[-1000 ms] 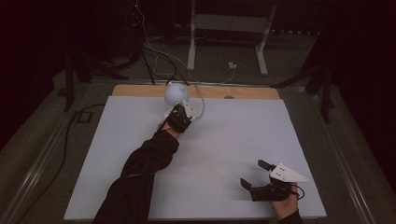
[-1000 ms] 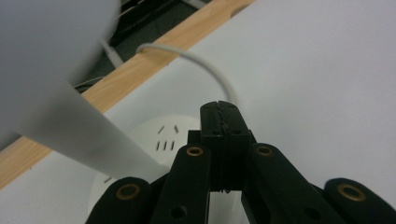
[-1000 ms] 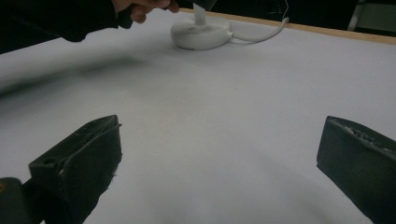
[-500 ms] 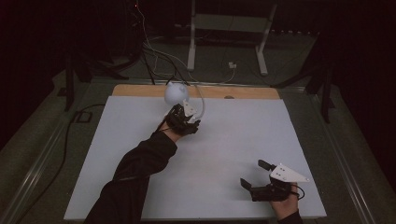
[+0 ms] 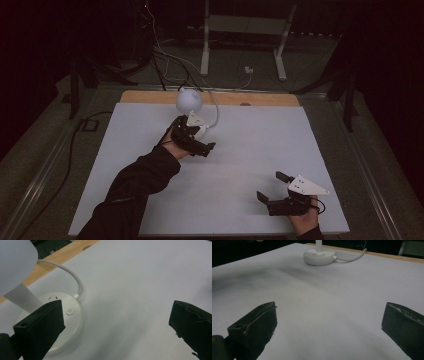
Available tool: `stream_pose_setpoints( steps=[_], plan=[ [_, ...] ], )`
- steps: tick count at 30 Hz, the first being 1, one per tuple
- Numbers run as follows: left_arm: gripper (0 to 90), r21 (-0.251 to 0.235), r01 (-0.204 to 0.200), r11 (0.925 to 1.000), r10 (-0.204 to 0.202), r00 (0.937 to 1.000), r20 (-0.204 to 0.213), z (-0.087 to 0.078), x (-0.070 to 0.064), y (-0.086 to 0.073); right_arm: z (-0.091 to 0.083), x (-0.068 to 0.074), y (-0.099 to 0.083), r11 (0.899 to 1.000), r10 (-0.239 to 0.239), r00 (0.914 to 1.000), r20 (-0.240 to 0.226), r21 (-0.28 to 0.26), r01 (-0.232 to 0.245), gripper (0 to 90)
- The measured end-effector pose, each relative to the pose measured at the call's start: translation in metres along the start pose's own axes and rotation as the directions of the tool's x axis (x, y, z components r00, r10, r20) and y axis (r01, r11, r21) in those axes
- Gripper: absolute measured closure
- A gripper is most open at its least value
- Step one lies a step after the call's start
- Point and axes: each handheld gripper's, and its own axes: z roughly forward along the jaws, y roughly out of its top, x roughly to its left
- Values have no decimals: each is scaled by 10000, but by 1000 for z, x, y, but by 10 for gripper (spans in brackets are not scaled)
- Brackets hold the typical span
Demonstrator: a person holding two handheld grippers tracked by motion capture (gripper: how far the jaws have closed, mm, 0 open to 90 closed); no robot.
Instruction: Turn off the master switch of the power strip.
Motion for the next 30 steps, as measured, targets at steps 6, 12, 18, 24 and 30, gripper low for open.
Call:
stream_pose_setpoints(
  steps=[6,12,18,24,30],
  plan=[
    [4,27,-111,9999,112,9997,-197,-18,2,-11,0,1,0,10000,-24,10000,40,-8,24,0],
    [4,-6,-35,10000,34,9997,-259,-34,5,-27,1,2,0,10000,-13,10000,12,44,13,0],
    [4,9,149,9999,-149,9998,-128,-48,7,-48,2,2,0,9999,-35,10000,-4,106,35,0],
    [4,-31,301,9995,-301,9995,-41,-60,8,-66,3,3,0,9999,-67,10000,-21,139,67,0],
    [4,-32,479,9988,-479,9988,81,-70,7,-88,2,3,0,9999,-31,10000,9,112,31,0]
  ],
)
